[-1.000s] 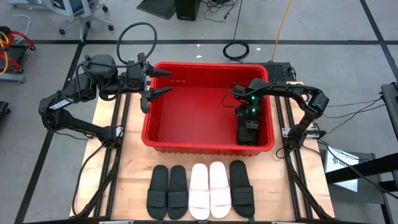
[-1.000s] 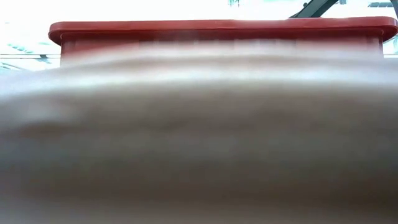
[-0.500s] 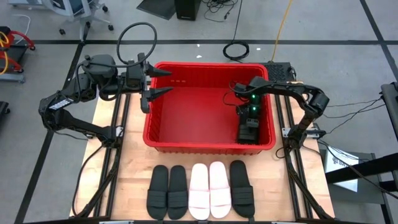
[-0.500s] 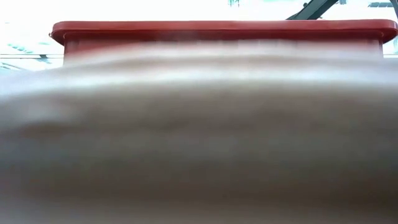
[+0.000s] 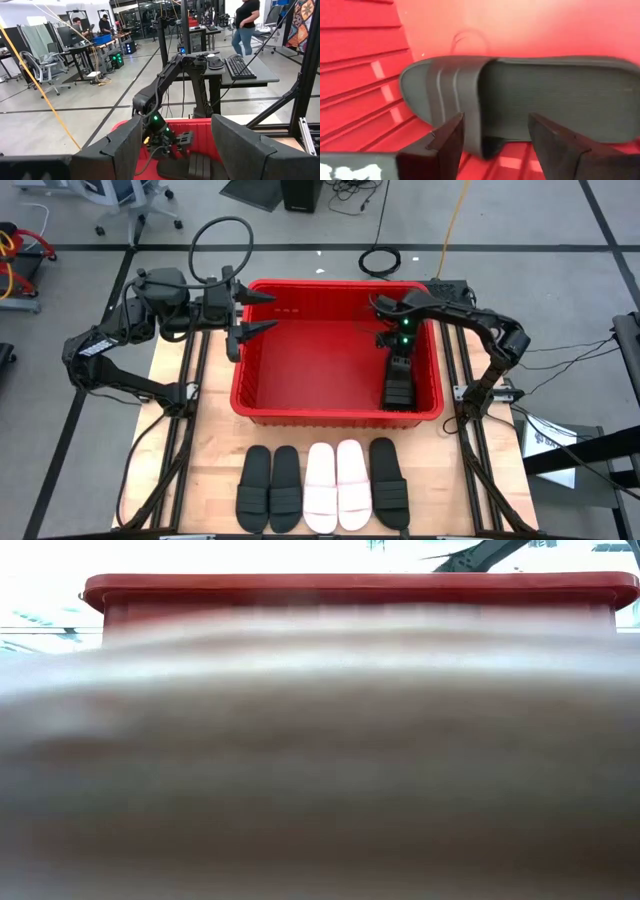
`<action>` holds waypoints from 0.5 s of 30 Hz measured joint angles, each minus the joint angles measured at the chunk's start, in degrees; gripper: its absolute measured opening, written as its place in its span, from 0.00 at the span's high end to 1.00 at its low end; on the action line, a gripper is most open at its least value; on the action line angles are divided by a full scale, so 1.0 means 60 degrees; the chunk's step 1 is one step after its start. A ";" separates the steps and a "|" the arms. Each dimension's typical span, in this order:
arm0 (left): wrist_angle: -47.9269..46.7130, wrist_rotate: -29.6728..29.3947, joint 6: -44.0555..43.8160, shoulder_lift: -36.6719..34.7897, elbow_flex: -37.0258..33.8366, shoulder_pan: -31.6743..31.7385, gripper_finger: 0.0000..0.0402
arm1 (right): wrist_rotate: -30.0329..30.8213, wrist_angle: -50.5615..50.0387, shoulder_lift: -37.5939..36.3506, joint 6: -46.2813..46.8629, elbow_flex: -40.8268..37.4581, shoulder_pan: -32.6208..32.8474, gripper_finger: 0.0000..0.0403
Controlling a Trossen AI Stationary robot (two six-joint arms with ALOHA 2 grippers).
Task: Pick and place slides into bin
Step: Put the black slide into the red bin
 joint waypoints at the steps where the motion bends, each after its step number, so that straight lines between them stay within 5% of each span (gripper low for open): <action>1: -0.0006 0.0000 -0.0002 -0.0002 0.0000 -0.0001 0.40 | 0.0148 -0.0069 0.0000 0.0002 0.0177 0.0000 0.48; 15: -0.0380 -0.0015 0.0050 -0.0001 0.0000 0.0000 0.40 | 0.1370 -0.0681 -0.0004 0.0033 0.3032 0.0024 0.48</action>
